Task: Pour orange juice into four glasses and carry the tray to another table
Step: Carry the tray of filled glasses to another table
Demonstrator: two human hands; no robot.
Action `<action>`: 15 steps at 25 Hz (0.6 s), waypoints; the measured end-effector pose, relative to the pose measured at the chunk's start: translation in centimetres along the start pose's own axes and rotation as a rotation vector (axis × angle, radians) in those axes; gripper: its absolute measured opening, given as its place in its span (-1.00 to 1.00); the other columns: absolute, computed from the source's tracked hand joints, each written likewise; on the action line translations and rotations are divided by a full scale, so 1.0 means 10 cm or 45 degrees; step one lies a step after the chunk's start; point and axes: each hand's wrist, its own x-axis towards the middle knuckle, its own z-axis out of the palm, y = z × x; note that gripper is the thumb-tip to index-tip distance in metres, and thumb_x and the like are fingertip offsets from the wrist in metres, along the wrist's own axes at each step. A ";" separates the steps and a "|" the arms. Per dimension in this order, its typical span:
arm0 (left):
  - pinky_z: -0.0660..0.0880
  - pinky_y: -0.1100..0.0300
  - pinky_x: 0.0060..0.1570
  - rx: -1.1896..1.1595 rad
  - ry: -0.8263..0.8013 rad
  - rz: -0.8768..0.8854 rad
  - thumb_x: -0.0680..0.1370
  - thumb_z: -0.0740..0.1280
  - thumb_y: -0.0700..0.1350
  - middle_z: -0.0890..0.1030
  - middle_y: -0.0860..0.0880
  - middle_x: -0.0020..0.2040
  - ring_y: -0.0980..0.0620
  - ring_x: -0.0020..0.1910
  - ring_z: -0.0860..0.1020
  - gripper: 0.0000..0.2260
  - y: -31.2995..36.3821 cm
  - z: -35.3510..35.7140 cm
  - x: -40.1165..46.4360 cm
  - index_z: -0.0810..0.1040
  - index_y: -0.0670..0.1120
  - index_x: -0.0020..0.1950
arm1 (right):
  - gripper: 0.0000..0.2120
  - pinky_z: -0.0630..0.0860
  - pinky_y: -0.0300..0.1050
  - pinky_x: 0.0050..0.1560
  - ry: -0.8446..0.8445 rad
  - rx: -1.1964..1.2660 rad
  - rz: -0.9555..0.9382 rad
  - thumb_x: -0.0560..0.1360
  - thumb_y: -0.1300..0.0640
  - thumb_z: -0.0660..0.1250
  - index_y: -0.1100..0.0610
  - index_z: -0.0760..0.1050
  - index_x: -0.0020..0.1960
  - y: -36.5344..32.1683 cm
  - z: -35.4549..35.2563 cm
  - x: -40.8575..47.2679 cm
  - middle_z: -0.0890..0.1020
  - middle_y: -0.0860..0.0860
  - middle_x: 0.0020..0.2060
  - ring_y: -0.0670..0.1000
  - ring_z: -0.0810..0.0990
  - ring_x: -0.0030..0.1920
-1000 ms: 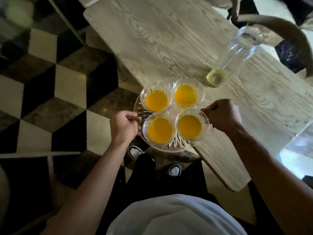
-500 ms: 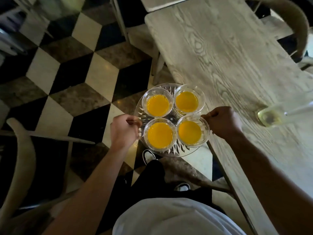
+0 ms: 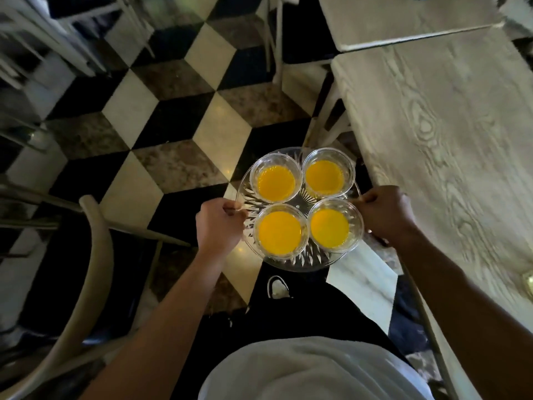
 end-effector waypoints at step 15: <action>0.74 -0.12 -0.19 -0.173 0.121 -0.149 0.52 0.55 -0.24 0.73 -0.06 -0.17 -0.09 -0.18 0.76 -0.77 0.41 -0.49 1.40 0.61 0.04 -0.20 | -0.68 0.45 -0.25 -0.46 -0.136 -0.006 -0.189 0.42 -0.06 0.57 0.15 0.64 -0.34 -1.41 0.40 1.24 0.61 -0.11 -0.58 -0.18 0.53 -0.57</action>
